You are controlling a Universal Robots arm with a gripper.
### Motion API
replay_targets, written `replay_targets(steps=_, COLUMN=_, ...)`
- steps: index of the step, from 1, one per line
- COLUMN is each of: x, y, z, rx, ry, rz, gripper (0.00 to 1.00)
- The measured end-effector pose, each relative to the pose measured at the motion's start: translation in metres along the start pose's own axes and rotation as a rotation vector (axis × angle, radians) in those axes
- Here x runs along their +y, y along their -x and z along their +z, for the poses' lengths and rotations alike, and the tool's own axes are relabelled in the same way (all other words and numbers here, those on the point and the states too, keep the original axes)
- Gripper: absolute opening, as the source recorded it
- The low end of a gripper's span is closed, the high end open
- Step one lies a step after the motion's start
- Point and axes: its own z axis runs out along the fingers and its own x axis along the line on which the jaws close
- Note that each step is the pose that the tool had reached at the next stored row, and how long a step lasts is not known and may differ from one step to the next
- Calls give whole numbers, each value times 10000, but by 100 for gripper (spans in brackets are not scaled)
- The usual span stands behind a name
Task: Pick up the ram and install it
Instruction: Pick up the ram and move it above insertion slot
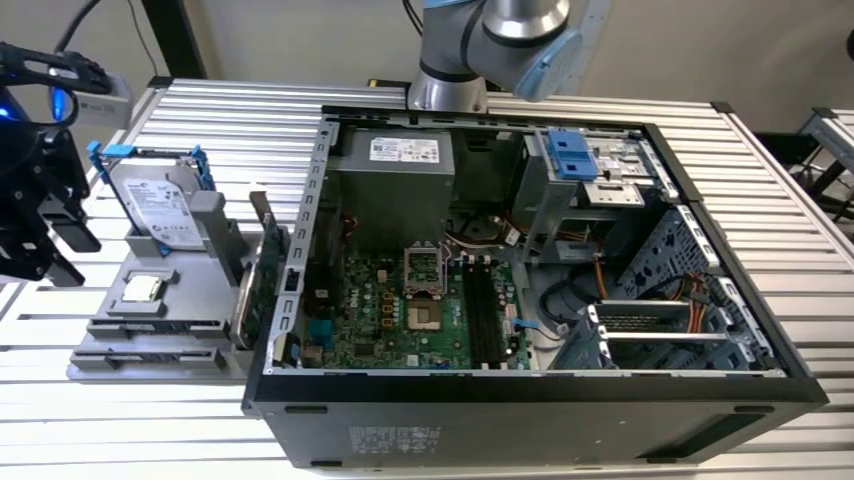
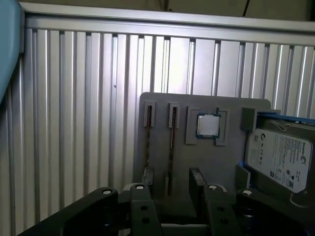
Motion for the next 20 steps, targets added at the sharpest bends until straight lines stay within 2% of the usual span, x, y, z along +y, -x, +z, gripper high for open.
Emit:
replay_targets(steps=14, x=9, y=-132, z=131, rx=1, ry=-4, rz=27, gripper=100)
replay_targets(steps=20, x=10, y=-141, z=181, rx=1, ry=-4, rz=28, gripper=100)
